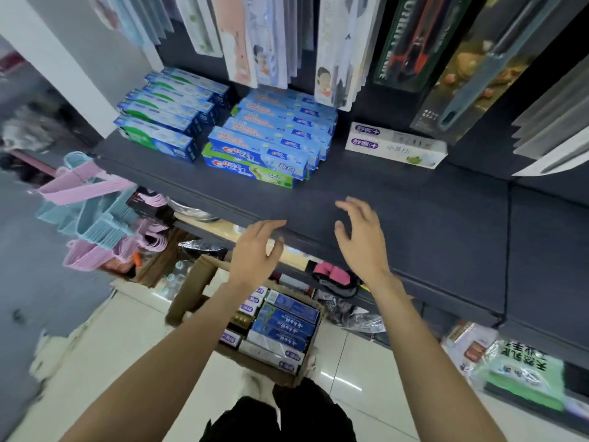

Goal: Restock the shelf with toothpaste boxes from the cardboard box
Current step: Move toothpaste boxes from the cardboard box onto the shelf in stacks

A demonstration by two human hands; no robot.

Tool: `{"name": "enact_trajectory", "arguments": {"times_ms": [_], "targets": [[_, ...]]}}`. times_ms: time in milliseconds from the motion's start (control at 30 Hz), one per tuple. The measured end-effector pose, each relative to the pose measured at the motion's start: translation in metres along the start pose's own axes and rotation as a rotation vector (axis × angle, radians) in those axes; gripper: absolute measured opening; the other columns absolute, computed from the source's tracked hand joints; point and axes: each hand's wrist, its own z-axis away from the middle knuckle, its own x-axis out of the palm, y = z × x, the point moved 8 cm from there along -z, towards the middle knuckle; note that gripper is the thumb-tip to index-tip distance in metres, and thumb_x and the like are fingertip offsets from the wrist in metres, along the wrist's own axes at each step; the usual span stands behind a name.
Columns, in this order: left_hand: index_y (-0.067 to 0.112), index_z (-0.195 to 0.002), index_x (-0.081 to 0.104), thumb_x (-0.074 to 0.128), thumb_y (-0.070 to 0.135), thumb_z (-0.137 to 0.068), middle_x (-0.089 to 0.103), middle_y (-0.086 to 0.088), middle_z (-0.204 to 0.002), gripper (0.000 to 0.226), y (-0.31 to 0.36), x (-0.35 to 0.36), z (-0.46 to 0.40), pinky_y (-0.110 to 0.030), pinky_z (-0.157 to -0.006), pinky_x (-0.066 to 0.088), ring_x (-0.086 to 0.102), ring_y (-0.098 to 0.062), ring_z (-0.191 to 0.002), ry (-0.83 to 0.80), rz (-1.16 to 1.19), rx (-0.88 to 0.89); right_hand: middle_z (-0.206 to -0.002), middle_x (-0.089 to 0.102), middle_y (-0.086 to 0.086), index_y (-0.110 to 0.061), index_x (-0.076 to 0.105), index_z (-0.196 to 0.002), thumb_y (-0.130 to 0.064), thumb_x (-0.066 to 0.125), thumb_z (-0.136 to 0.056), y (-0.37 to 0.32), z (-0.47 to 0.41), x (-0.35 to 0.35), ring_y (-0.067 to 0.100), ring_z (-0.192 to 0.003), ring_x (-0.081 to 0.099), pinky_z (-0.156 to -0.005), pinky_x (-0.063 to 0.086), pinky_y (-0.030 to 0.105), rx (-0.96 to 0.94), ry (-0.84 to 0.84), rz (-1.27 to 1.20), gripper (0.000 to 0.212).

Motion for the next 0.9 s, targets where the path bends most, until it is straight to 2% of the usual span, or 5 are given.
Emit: {"name": "enact_trajectory", "arguments": {"times_ms": [167,367,500,700,900], "targets": [[0.014,-0.099,0.065,0.043,0.029,-0.09,0.063,0.003,-0.08,0.029,-0.073,-0.047,0.097,-0.012,-0.065,0.039,0.052,-0.004,-0.072,0.153,0.095,-0.182,-0.096,0.071,0.0,-0.023,0.061,-0.114,-0.022,0.05,-0.095,-0.022,0.107,0.089,0.018,-0.081,0.067,-0.07,0.055,0.039,-0.013,-0.364,0.041,0.022],[0.023,-0.114,0.062,0.058,0.02,-0.089,0.066,0.004,-0.103,0.026,-0.229,-0.031,0.189,-0.031,-0.082,0.047,0.058,-0.018,-0.097,-0.219,-0.167,-0.492,-0.123,0.062,-0.002,-0.022,0.054,-0.127,-0.026,0.051,-0.096,0.005,0.172,0.219,0.015,-0.11,0.059,-0.086,0.05,0.035,0.055,-0.869,0.211,0.032],[0.019,-0.122,0.06,0.057,0.026,-0.09,0.063,0.0,-0.12,0.033,-0.305,0.003,0.214,-0.034,-0.094,0.041,0.054,-0.025,-0.113,-0.386,-0.288,-0.5,-0.133,0.052,0.0,-0.024,0.043,-0.136,-0.031,0.051,-0.094,0.042,0.181,0.302,0.019,-0.119,0.048,-0.09,0.045,0.038,0.066,-0.946,0.325,0.043],[0.018,-0.108,0.065,0.058,0.033,-0.082,0.064,-0.004,-0.112,0.032,-0.35,0.065,0.215,-0.048,-0.101,0.038,0.056,-0.031,-0.113,-0.286,-0.427,-0.331,-0.133,0.052,0.001,-0.021,0.043,-0.137,-0.033,0.053,-0.094,0.057,0.164,0.422,0.024,-0.122,0.046,-0.099,0.037,0.035,-0.036,-0.931,0.311,0.046],[0.026,-0.124,0.058,0.038,0.059,-0.087,0.053,0.004,-0.136,0.054,-0.398,0.089,0.239,-0.062,-0.111,0.006,0.038,-0.018,-0.134,-0.235,-0.446,-0.459,-0.127,0.056,0.012,-0.013,0.044,-0.132,-0.048,0.064,-0.083,0.047,0.157,0.538,0.031,-0.116,0.053,-0.09,0.043,0.038,-0.146,-0.975,0.367,0.064]]}}
